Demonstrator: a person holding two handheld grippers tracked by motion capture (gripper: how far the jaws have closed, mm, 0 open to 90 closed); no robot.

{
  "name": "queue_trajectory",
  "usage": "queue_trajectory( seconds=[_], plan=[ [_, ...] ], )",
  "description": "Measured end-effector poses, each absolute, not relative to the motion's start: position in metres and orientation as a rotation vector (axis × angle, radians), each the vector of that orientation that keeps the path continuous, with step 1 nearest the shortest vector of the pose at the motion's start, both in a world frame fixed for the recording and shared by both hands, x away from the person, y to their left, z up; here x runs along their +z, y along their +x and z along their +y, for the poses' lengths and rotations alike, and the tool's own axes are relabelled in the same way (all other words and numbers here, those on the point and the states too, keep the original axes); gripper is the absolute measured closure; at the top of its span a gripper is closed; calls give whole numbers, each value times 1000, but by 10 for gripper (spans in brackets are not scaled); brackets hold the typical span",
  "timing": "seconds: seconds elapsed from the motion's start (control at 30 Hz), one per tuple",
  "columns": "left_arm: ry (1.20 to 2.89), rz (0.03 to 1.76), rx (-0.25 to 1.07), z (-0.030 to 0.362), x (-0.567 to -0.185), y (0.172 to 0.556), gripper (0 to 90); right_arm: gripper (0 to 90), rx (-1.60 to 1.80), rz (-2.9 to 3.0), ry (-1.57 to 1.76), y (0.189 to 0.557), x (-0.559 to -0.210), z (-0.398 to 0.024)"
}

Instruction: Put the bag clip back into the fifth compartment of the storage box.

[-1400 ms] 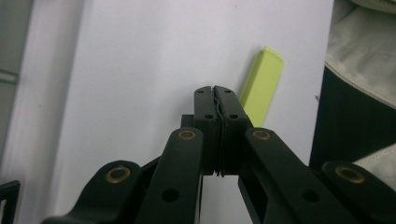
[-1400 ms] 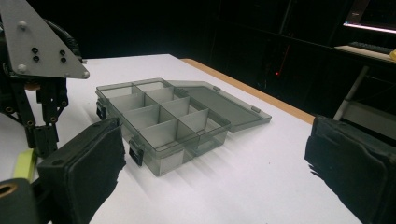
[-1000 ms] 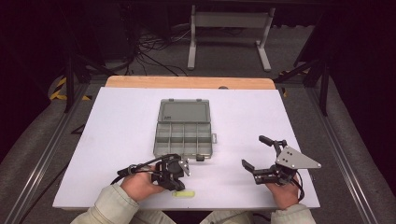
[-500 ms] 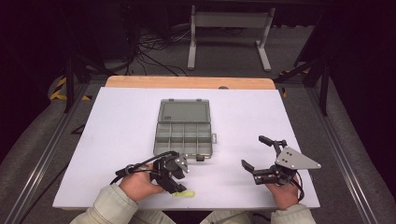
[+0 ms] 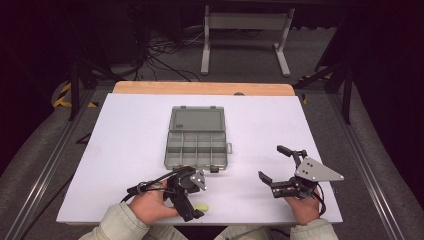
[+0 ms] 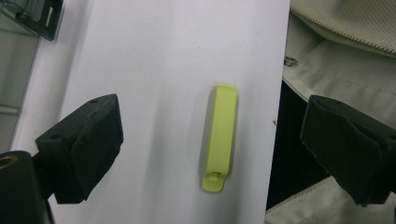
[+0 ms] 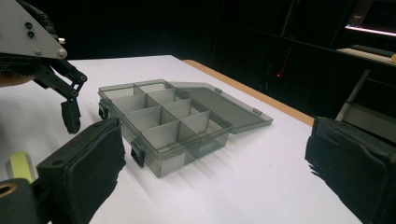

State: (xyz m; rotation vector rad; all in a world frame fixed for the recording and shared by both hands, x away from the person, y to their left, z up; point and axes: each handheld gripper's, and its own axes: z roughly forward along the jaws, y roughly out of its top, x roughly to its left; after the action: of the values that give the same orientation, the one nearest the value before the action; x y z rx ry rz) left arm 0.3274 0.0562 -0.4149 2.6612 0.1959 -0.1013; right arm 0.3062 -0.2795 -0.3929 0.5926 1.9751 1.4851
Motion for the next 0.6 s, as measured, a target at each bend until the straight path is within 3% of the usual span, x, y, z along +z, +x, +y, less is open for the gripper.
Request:
queue_trajectory(
  seconds=[0.47,0.6],
  plan=[
    [2662,180,-85,51,-428,318,116,44,1488,1980,592,306,-393,-279],
    [2677,144,-56,52,-427,315,280,44,1490,1988,599,306,-393,-279]
  ],
)
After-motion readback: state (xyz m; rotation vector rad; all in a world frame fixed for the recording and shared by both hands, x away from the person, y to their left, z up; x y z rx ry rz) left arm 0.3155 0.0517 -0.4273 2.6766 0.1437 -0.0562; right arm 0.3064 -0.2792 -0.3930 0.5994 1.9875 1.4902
